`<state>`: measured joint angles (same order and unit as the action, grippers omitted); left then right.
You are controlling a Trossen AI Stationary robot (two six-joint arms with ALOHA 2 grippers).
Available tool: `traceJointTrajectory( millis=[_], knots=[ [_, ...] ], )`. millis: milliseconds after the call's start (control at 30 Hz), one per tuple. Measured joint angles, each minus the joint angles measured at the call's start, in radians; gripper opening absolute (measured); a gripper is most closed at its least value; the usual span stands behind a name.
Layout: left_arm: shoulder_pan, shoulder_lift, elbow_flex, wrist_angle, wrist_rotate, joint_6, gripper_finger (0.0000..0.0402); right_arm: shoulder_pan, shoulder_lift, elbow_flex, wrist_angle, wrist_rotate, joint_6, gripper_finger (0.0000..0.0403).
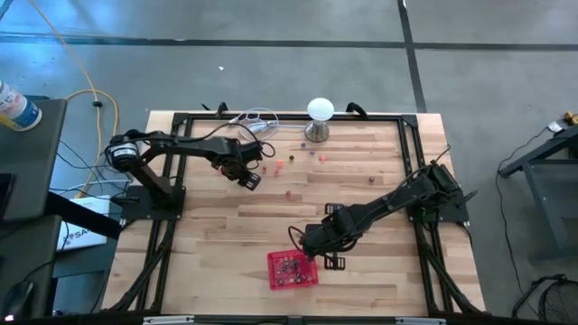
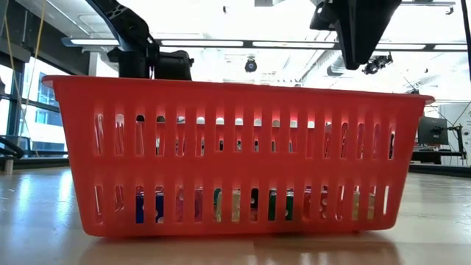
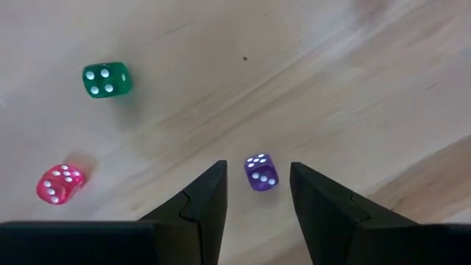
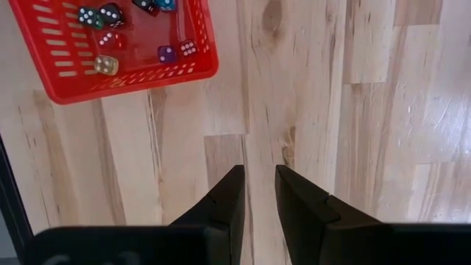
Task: Pick & Place Dice
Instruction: Put the purple dice into the red bin
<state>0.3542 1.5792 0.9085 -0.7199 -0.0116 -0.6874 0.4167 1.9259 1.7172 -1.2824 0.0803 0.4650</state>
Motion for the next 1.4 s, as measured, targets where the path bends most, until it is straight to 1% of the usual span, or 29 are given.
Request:
traceJointTrajectory(
  millis=[267,433,633,733,1033,1200,1267,1333,1400],
  knots=[
    [-0.002,0.065,0.003,0.006,0.032,-0.020,0.0142,-0.001,0.000,0.000,-0.006,0.000,-0.007,0.0066],
    [-0.005,0.063,0.001,0.009,0.010,-0.021,0.0142,-0.001,0.000,0.000,-0.014,0.000,-0.007,0.0066],
    [-0.004,0.063,0.001,0.014,0.017,-0.021,0.0138,-0.001,0.000,0.000,-0.017,-0.001,-0.008,0.0066],
    [-0.004,0.063,0.000,0.013,0.016,-0.021,0.0122,-0.001,0.000,0.000,-0.016,-0.001,-0.008,0.0066],
    [-0.011,0.063,-0.001,0.013,0.024,-0.024,0.0043,-0.001,0.000,0.000,-0.008,-0.001,-0.018,0.0066],
    [-0.029,0.064,0.000,0.022,0.024,-0.025,0.0040,0.000,0.000,0.000,-0.003,-0.002,-0.018,0.0066],
    [-0.033,0.053,-0.001,0.022,0.042,-0.021,0.0040,0.003,0.000,0.000,-0.002,-0.005,-0.018,0.0066],
    [-0.046,0.029,-0.002,0.030,0.112,-0.020,0.0040,0.010,0.000,0.000,-0.002,-0.004,-0.017,0.0066],
    [-0.074,-0.025,-0.002,0.020,0.182,0.004,0.0040,0.016,0.000,0.000,-0.001,-0.008,-0.010,0.0066]
  ],
)
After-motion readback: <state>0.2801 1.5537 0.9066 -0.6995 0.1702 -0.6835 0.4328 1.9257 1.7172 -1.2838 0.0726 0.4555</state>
